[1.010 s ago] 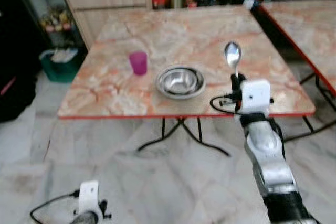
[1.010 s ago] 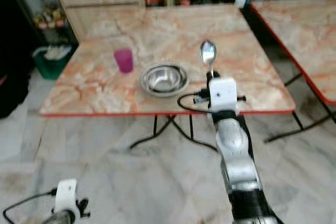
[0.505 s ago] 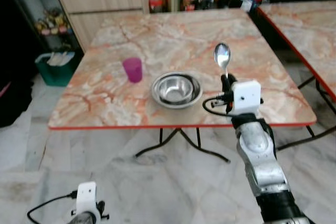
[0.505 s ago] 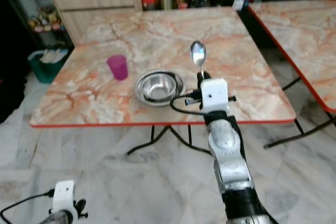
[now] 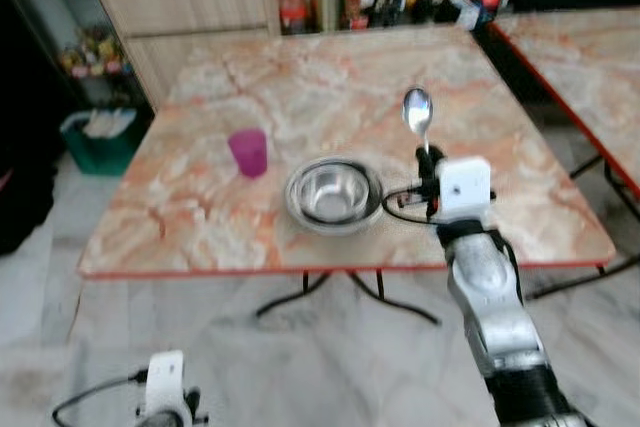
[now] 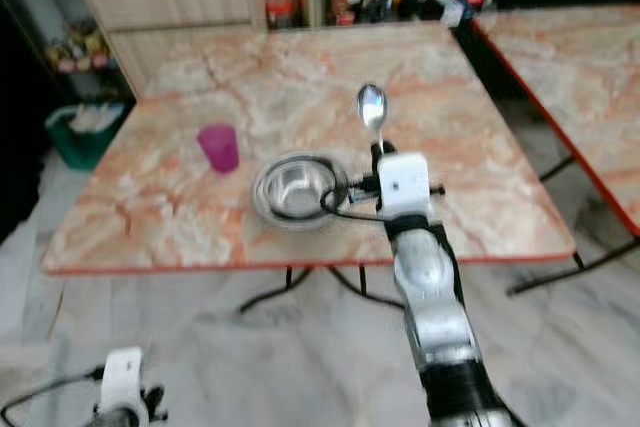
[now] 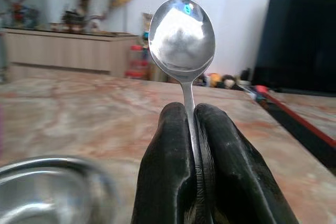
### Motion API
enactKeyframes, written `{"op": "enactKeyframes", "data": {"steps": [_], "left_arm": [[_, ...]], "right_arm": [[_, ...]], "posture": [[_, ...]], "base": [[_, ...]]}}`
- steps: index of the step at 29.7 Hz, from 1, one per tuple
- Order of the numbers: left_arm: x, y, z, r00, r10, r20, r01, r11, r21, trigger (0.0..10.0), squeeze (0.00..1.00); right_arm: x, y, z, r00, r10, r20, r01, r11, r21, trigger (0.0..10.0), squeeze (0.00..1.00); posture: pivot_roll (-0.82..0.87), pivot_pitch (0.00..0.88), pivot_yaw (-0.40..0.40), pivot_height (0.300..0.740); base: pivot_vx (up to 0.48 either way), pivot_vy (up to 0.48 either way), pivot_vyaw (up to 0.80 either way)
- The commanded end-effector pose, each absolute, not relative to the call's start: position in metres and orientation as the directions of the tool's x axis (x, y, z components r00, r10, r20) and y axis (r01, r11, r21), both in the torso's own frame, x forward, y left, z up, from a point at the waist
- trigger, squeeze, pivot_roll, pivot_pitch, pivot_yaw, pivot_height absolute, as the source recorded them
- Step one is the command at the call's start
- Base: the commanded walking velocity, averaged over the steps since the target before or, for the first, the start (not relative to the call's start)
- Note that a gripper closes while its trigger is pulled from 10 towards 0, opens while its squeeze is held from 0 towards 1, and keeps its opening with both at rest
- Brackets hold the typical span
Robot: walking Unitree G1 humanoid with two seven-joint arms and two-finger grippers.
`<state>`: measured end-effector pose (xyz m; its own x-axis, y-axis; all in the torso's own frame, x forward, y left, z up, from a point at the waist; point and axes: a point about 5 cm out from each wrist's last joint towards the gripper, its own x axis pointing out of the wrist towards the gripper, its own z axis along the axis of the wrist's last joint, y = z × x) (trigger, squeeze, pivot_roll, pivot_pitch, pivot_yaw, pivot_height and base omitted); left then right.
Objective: Setting the table
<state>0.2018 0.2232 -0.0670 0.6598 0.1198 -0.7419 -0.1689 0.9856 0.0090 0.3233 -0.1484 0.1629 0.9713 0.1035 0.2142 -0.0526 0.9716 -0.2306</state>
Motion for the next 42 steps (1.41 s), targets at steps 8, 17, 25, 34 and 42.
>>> {"op": "enactKeyframes", "data": {"steps": [8, 17, 25, 34, 42], "left_arm": [[0.201, 0.219, -0.069, 0.648, 0.11, -0.754, -0.167, 0.986, 0.0, 10.0, 0.0], [0.202, 0.219, -0.068, 0.652, 0.113, -0.749, -0.172, 0.985, -0.001, 10.0, 0.0], [0.202, 0.219, -0.068, 0.652, 0.112, -0.75, -0.171, 0.985, -0.002, 10.0, 0.0], [0.202, 0.219, -0.068, 0.652, 0.107, -0.75, -0.166, 0.986, -0.004, 10.0, 0.0], [0.202, 0.218, -0.068, 0.652, 0.103, -0.751, -0.165, 0.986, -0.008, 10.0, 0.0]], "right_arm": [[0.324, -0.155, 0.162, 0.979, 0.059, 0.194, -0.023, 0.983, -0.184, 10.0, 0.0], [0.32, -0.154, 0.153, 0.991, 0.025, 0.132, -0.007, 0.991, -0.134, 10.0, 0.0], [0.308, -0.151, 0.15, 0.999, -0.01, 0.053, 0.014, 0.997, -0.076, 10.0, 0.0], [0.293, -0.158, 0.135, 0.992, -0.073, -0.105, 0.073, 0.997, -0.002, 10.0, 0.0], [0.284, -0.178, 0.115, 0.968, -0.109, -0.226, 0.093, 0.992, -0.082, 10.0, 0.0]], "posture": [[-0.05, 0.08, 0.073, 0.74], [-0.05, 0.083, 0.072, 0.74], [-0.06, 0.089, 0.07, 0.74], [-0.06, 0.09, 0.069, 0.74], [-0.07, 0.087, 0.065, 0.74]], "base": [[0.421, 0.0, 0.0], [0.13, 0.0, 0.0], [0.0, 0.0, 0.0], [0.0, 0.0, 0.0], [0.0, 0.0, 0.0]]}}
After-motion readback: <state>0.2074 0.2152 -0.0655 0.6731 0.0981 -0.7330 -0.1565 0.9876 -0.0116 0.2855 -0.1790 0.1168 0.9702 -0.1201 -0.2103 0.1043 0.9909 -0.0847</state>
